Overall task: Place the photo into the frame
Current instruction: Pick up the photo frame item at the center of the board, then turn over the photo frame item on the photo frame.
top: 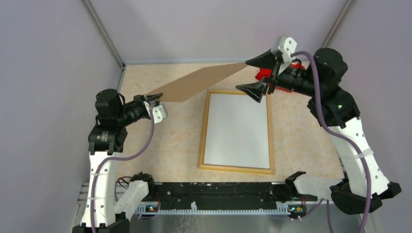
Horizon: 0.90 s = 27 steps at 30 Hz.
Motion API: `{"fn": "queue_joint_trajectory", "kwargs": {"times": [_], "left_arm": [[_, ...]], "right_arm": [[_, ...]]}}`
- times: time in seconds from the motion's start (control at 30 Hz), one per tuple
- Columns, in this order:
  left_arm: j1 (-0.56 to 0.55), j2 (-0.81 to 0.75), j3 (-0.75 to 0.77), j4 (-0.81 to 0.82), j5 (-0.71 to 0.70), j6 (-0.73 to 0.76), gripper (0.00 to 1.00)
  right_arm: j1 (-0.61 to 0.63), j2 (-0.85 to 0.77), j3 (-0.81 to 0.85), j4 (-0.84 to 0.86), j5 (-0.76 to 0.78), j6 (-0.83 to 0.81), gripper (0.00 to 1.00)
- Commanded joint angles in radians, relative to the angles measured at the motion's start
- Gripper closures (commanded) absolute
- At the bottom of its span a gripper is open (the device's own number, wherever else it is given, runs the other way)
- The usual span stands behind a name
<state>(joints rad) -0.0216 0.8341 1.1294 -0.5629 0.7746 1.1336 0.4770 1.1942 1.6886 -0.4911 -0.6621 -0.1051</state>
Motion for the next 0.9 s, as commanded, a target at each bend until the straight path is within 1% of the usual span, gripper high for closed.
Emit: {"fn": "queue_joint_trajectory", "kwargs": {"times": [0.0, 0.13, 0.27, 0.37, 0.47, 0.53, 0.63, 0.8, 0.83, 0.87], "left_arm": [[-0.003, 0.011, 0.138, -0.116, 0.145, 0.041, 1.0], [-0.002, 0.035, 0.207, -0.212, 0.193, 0.048, 1.0], [-0.002, 0.038, 0.233, -0.272, 0.207, 0.076, 1.0], [-0.002, 0.047, 0.249, -0.332, 0.212, 0.117, 1.0], [-0.003, 0.049, 0.242, -0.339, 0.204, 0.128, 1.0], [-0.003, 0.052, 0.241, -0.338, 0.212, 0.126, 1.0], [-0.003, 0.059, 0.237, -0.329, 0.223, 0.122, 1.0], [-0.002, 0.061, 0.231, -0.292, 0.222, 0.097, 1.0], [-0.003, 0.06, 0.23, -0.286, 0.222, 0.095, 1.0], [-0.002, 0.058, 0.226, -0.274, 0.22, 0.088, 1.0]], "right_arm": [[0.041, 0.02, -0.001, -0.105, -0.028, -0.368, 0.15], [0.129, 0.073, 0.066, -0.236, 0.014, -0.503, 0.17], [0.221, 0.133, 0.099, -0.32, 0.101, -0.563, 0.2], [0.244, 0.148, 0.09, -0.321, 0.125, -0.578, 0.24], [0.259, 0.154, 0.074, -0.316, 0.121, -0.589, 0.29], [0.271, 0.16, 0.069, -0.315, 0.118, -0.594, 0.34], [0.283, 0.176, 0.068, -0.321, 0.118, -0.604, 0.47], [0.294, 0.18, 0.051, -0.287, 0.141, -0.611, 0.88], [0.295, 0.176, 0.047, -0.273, 0.148, -0.611, 0.99], [0.296, 0.171, 0.043, -0.254, 0.157, -0.605, 1.0]]}}
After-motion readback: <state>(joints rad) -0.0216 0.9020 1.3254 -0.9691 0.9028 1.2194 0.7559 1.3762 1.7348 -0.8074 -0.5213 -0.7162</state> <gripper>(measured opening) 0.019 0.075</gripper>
